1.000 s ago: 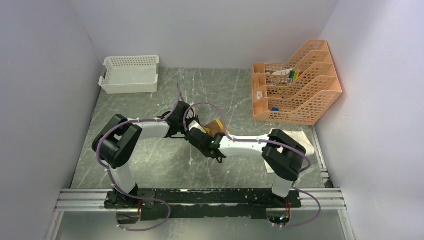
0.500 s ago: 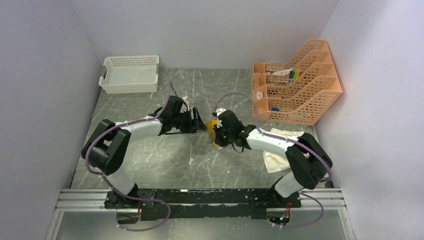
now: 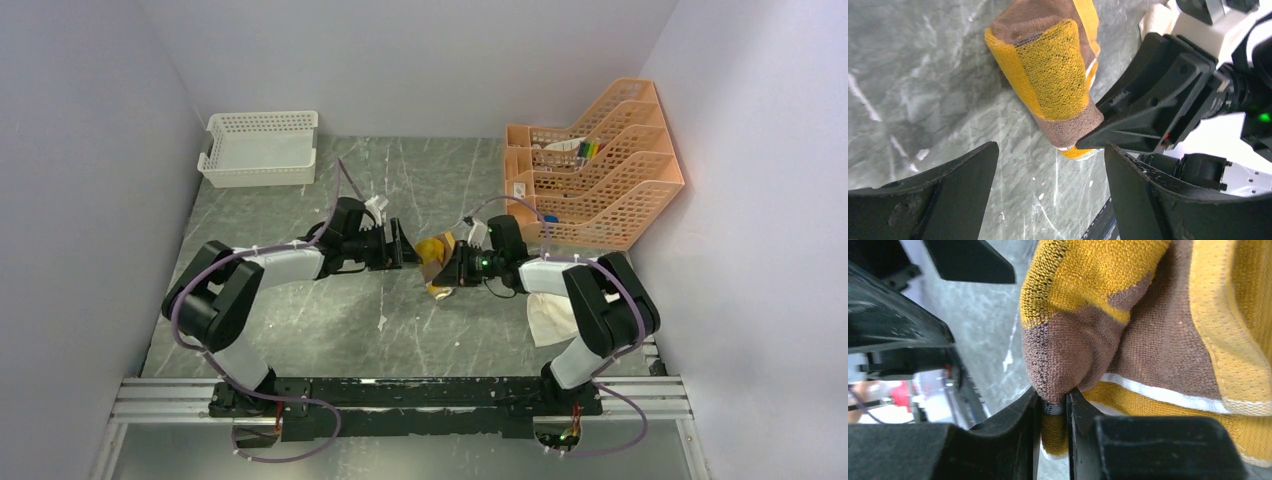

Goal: Roll the towels
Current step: Roll the towel at the center of the board.

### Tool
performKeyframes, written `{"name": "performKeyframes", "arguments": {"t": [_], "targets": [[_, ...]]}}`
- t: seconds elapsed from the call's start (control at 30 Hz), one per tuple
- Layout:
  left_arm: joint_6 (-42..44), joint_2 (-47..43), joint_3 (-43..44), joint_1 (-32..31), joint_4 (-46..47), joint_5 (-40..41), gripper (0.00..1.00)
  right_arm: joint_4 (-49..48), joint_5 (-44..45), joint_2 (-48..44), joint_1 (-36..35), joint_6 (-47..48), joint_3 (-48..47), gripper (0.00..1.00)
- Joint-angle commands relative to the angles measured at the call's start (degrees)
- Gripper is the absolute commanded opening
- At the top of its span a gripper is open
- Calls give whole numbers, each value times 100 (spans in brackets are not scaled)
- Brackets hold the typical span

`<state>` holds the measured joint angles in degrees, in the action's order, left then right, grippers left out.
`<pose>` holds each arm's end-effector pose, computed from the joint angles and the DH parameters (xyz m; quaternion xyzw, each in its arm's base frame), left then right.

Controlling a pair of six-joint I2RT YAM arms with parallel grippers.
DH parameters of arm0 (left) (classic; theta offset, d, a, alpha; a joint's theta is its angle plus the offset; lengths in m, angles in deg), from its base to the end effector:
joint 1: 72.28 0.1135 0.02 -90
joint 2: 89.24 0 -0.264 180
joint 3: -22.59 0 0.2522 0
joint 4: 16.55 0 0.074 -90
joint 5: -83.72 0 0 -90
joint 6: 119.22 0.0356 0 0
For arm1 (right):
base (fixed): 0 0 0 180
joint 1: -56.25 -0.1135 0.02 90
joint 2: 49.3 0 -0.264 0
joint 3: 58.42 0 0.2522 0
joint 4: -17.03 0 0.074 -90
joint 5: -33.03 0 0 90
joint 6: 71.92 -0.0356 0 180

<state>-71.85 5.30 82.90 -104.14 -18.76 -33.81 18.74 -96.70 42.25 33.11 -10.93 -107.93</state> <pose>0.2753 -0.1905 0.1721 0.0254 0.8733 -0.4340 0.2198 0.2556 0.1340 0.1384 -0.0890 0.8706 0.4431 0.1944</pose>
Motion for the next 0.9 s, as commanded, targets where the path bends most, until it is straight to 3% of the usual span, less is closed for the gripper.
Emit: {"name": "performKeyframes", "arguments": {"t": [0.0, 0.13, 0.43, 0.63, 0.87], "targets": [[-5, 339, 78, -175, 619, -515, 89, -1473, -1414, 300, 311, -1041, 315, 21], [-139, 592, 53, -246, 972, -703, 88, -2218, -1737, 539, 327, -1452, 445, 23], [-392, 1113, 97, -476, 1512, -866, 87, -2221, -1828, 645, 322, -1370, 478, 26], [-562, 1448, 30, -576, 1562, -729, 70, -2075, -1764, 642, 313, -1238, 441, 27], [-676, 1579, -103, -585, 1659, -674, 52, -588, -1129, 527, 70, -115, 27, 33]]}}
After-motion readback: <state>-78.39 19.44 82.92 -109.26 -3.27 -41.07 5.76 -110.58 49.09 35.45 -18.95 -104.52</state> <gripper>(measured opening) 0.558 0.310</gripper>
